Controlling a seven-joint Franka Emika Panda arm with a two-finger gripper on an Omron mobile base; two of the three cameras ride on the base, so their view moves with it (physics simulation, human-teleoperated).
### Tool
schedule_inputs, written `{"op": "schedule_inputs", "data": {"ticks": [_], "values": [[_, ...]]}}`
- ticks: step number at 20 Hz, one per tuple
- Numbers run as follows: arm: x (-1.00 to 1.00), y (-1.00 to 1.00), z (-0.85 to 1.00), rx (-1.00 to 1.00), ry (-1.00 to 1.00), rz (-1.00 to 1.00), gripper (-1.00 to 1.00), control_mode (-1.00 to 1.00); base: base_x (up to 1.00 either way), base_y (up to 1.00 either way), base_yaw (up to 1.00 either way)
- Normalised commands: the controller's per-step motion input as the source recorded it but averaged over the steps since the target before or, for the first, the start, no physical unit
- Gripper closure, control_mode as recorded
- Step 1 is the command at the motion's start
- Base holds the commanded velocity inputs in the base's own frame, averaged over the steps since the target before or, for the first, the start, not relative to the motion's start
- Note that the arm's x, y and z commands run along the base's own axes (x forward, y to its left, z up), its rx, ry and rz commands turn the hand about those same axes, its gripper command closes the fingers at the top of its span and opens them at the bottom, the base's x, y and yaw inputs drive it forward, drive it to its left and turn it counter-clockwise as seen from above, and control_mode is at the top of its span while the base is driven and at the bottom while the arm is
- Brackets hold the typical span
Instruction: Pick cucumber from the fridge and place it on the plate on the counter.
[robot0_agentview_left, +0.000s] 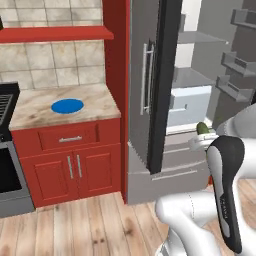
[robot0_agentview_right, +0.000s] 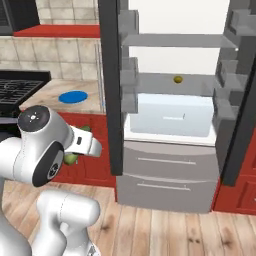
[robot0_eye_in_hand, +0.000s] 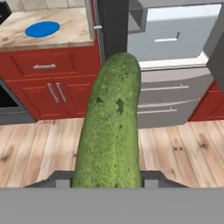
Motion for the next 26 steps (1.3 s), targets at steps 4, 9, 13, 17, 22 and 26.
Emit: {"op": "schedule_inputs", "data": {"ticks": [4,9,13,17,22,26], "values": [[0.00,0.00,0.00,0.00,0.00,0.00,1.00,1.00,0.00,1.00,-0.04],[0.00,0.00,0.00,0.00,0.00,0.00,1.00,1.00,0.00,0.99,-0.04],[0.00,0.00,0.00,0.00,0.00,0.00,1.00,1.00,0.57,0.50,0.00],[0.00,0.00,0.00,0.00,0.00,0.00,1.00,1.00,0.99,0.23,0.00],[0.00,0.00,0.00,0.00,0.00,0.00,1.00,1.00,1.00,0.42,0.00],[0.00,0.00,0.00,0.00,0.00,0.00,1.00,1.00,0.81,0.70,0.00]]}}
